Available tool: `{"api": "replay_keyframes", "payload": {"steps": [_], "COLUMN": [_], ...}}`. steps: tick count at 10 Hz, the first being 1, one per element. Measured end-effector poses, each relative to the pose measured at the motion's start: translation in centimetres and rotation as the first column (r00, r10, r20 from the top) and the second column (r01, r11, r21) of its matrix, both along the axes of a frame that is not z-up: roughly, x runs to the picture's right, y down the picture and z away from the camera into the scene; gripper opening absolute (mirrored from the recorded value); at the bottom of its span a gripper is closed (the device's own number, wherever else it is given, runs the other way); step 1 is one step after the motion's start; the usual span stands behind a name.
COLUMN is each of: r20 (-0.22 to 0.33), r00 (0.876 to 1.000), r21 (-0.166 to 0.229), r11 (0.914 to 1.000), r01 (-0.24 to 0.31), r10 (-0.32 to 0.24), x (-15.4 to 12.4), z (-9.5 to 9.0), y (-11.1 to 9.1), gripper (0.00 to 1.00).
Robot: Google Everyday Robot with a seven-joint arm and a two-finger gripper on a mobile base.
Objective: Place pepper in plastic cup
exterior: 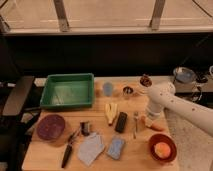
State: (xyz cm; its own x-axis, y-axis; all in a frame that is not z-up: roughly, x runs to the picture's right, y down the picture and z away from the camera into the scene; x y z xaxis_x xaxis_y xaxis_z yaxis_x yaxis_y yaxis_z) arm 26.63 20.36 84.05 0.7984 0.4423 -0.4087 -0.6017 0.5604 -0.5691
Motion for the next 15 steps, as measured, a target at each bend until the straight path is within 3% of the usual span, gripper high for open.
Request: {"api": "replay_keyframes", "payload": {"steps": [3,5,8,12,15], "r20": [0.084,0.198,0.378,0.565,0.566], "r00": [0.996,0.977,0.921,0.815,0.814], "r21": [0.019,0.019,0.023,0.019,0.019], "r11": [0.9995,0.9968,0.9932,0.9849,0.9852], "r01": [-0.027,-0.078,-0.114,-0.172,-0.17], "r10": [0.025,0.073,0.097,0.132,0.13], "x": [-1.0,-1.9,-6.2,-13.3,-13.5], "z": [-1.1,-2.8,-5.6,-9.4,-9.4], "y": [-2.9,-6.6,-13.5,-20.0,-20.1], "gripper": [0.0,0.0,0.0,0.0,0.0]}}
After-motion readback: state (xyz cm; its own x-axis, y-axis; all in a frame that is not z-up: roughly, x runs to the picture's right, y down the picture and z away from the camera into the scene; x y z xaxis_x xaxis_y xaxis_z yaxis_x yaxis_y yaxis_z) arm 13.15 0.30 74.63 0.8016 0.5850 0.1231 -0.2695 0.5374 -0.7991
